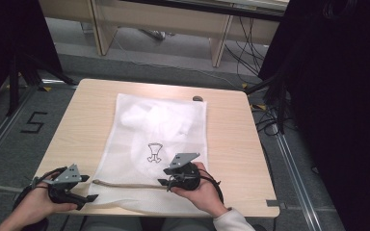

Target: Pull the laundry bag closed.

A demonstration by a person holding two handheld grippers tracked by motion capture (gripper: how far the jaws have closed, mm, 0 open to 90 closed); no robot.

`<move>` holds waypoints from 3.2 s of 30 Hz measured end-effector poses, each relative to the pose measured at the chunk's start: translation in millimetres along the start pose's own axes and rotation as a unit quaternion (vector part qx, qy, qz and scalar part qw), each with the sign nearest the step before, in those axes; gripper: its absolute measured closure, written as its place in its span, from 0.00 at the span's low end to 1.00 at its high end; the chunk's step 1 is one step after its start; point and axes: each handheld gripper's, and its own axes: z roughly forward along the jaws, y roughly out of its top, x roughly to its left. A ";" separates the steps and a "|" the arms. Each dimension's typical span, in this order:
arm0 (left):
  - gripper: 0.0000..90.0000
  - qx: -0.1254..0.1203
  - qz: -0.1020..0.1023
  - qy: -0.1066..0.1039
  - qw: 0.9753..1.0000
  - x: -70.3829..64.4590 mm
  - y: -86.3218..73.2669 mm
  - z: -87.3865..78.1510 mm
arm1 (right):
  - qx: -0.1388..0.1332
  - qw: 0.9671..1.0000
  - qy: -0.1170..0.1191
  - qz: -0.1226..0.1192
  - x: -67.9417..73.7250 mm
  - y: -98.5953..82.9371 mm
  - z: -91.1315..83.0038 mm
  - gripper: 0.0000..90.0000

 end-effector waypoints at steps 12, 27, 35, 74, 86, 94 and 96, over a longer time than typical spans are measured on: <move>0.25 0.001 -0.007 -0.003 1.000 -1.2 -0.4 0.6 | 0.006 1.000 0.019 -0.010 10.1 20.2 17.6 0.66; 0.26 -0.001 0.008 -0.008 1.000 -0.8 0.0 0.6 | 0.012 0.998 0.048 -0.049 24.4 51.0 47.0 0.68; 0.26 -0.001 0.008 -0.009 1.000 -0.6 -0.1 0.5 | 0.018 0.996 0.059 -0.065 32.4 63.9 64.1 0.70; 0.26 0.002 -0.012 -0.005 1.000 1.3 -2.5 -0.9 | 0.048 0.991 0.091 -0.080 52.4 100.9 130.4 0.74; 0.26 0.000 -0.002 -0.006 1.000 2.8 -2.5 -1.8 | 0.055 0.990 0.097 -0.081 56.4 103.5 141.1 0.75; 0.26 -0.001 -0.005 -0.002 1.000 2.8 -2.6 -1.9 | 0.057 0.989 0.100 -0.092 58.3 107.3 146.9 0.75; 0.26 -0.001 -0.005 -0.002 1.000 2.8 -2.6 -2.0 | 0.056 0.990 0.102 -0.083 59.9 107.1 148.2 0.75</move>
